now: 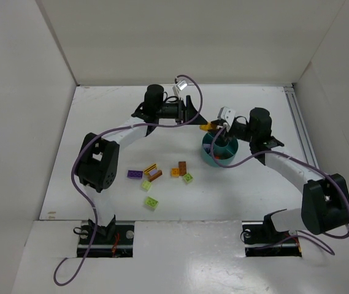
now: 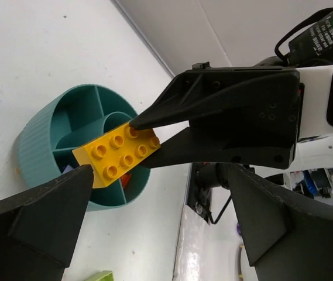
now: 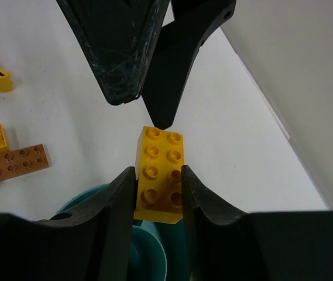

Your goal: Sort the legos into containers by color

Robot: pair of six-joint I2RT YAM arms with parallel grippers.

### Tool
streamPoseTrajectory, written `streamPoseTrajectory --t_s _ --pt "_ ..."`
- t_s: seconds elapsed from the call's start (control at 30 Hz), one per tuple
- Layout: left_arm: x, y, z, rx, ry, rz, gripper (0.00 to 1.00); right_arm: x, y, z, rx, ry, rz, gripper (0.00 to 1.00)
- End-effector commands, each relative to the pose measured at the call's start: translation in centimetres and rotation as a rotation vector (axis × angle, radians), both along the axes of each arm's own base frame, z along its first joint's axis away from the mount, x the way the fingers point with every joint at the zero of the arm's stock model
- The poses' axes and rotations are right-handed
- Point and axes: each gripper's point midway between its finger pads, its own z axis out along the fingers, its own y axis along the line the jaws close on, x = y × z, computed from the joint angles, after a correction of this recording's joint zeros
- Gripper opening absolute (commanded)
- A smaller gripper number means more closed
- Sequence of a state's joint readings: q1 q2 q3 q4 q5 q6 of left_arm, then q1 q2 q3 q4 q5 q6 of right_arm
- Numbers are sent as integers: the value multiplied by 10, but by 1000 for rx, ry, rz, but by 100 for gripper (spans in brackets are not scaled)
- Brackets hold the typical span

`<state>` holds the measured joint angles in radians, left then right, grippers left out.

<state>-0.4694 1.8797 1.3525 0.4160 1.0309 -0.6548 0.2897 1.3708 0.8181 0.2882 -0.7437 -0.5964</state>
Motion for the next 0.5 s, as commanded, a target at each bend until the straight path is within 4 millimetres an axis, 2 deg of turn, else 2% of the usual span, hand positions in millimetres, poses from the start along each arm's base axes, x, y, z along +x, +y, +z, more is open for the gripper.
streamPoseTrajectory --t_s 0.0,0.1,0.13,0.27,0.33,0.4,0.43,0.47 --pt "-13 -4 32 -92 -83 -78 98 -10 4 34 31 -103 60 9" --pt "-9 -6 23 -83 -55 -68 95 -10 2 44 35 -132 42 8" --pt "-12 -9 23 -83 -54 -77 95 -9 0 41 32 -131 32 8" --pt "-13 -9 23 -84 -45 -76 95 -15 -1 50 48 -160 30 8" --pt "-15 -13 19 -80 -26 -84 92 -17 -1 56 55 -179 39 8" --pt "-13 -14 27 -90 -45 -84 89 -17 0 58 62 -181 38 8" --pt "-18 -19 27 -90 -44 -98 82 -18 1 60 71 -180 46 8" --pt "-21 -23 33 -96 -56 -109 79 -16 2 60 73 -188 46 8"
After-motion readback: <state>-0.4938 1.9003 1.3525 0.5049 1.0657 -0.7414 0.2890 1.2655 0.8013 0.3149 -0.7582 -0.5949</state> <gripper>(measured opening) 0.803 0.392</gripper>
